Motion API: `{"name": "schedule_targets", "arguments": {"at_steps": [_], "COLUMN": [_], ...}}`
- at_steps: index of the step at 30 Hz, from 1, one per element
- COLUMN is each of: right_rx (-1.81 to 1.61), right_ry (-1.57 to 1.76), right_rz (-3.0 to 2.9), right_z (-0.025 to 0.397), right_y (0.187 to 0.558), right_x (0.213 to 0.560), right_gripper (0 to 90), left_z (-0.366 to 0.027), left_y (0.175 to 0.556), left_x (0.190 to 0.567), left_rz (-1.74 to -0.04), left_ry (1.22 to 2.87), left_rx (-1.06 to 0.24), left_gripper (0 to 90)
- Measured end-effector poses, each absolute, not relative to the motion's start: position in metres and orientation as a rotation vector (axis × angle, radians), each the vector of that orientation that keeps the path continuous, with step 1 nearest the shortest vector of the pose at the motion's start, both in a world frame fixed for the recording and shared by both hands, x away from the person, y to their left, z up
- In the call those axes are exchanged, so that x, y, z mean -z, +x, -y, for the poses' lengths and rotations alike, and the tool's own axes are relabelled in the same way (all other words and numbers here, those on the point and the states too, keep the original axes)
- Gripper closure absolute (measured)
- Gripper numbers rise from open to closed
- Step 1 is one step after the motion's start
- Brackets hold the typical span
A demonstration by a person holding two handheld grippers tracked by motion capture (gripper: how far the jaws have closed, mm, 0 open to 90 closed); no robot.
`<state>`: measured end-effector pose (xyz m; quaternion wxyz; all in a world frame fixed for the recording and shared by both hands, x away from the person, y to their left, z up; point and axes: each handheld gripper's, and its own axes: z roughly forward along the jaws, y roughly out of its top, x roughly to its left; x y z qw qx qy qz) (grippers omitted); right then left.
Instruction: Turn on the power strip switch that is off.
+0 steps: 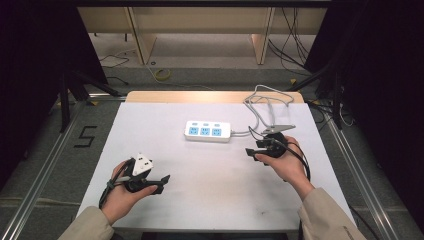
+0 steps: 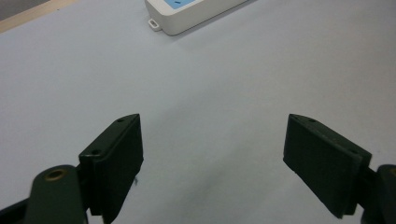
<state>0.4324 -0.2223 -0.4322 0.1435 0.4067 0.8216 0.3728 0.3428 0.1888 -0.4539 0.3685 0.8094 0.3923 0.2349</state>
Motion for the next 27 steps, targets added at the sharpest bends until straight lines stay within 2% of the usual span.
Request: {"name": "schedule_targets", "arguments": {"at_steps": [4, 8, 19, 27], "right_rx": [-1.114, -1.168, -1.272, -1.289], "right_ry": [1.174, 1.173, 1.181, 1.187], "right_rz": [-2.328, -2.306, -2.258, -2.257], "right_z": [0.236, 0.25, 0.277, 0.279], "right_y": [0.418, 0.404, 0.362, 0.349], "right_x": [0.431, 0.434, 0.442, 0.443], "right_gripper": [35.7, 33.2, 31.5, 30.9], "left_z": [-0.189, -0.19, -0.189, -0.187], "left_y": [0.342, 0.342, 0.342, 0.341], "left_x": [0.453, 0.453, 0.453, 0.452], "left_rz": [-1.007, -1.011, -1.001, -0.992], "left_ry": [2.079, 2.076, 2.087, 2.084], "left_rx": [-0.606, -0.607, -0.606, -0.607], "left_gripper": [19.8, 19.8, 19.8, 20.0]}}
